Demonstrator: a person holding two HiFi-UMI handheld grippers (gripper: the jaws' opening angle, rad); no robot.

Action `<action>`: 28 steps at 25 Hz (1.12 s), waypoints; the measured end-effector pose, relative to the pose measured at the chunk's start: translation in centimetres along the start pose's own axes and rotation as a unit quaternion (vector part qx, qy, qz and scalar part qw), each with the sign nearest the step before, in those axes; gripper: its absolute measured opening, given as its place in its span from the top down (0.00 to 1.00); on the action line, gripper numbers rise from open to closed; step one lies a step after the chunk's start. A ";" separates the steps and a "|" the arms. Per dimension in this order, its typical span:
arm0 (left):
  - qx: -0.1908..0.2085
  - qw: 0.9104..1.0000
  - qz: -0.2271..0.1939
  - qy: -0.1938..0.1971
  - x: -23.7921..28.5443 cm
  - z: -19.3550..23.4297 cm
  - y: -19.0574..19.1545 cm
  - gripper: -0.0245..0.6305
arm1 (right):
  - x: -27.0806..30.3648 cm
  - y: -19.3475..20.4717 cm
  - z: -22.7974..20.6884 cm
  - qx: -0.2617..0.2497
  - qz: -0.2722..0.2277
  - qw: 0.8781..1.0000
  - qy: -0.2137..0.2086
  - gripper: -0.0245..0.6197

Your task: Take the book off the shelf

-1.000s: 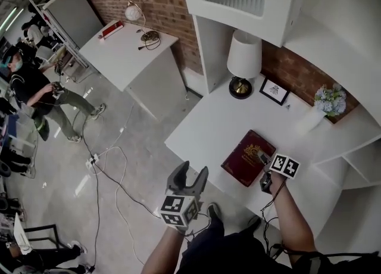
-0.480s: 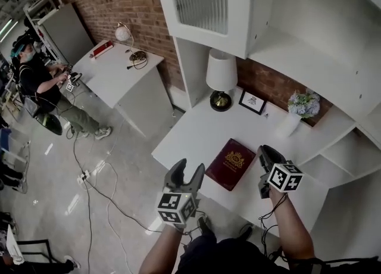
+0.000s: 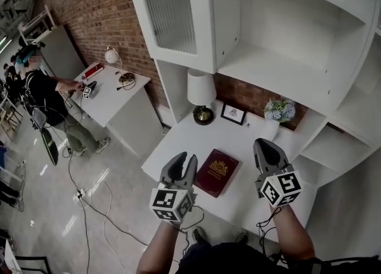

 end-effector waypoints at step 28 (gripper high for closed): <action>0.066 0.987 -0.144 -0.003 -3.5 -7.8 -10.5 0.90 | -9.9 -8.8 -2.1 -0.137 -0.142 0.974 0.108 0.96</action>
Point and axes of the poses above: the fingertips, and each gripper's own axes: x forward along the fingers, z to its left, y out of its underside, the point moved 2 cm from there along -x, backward along the fingers, and after that the axes turned 14 degrees about z, right-handed, at the moved point
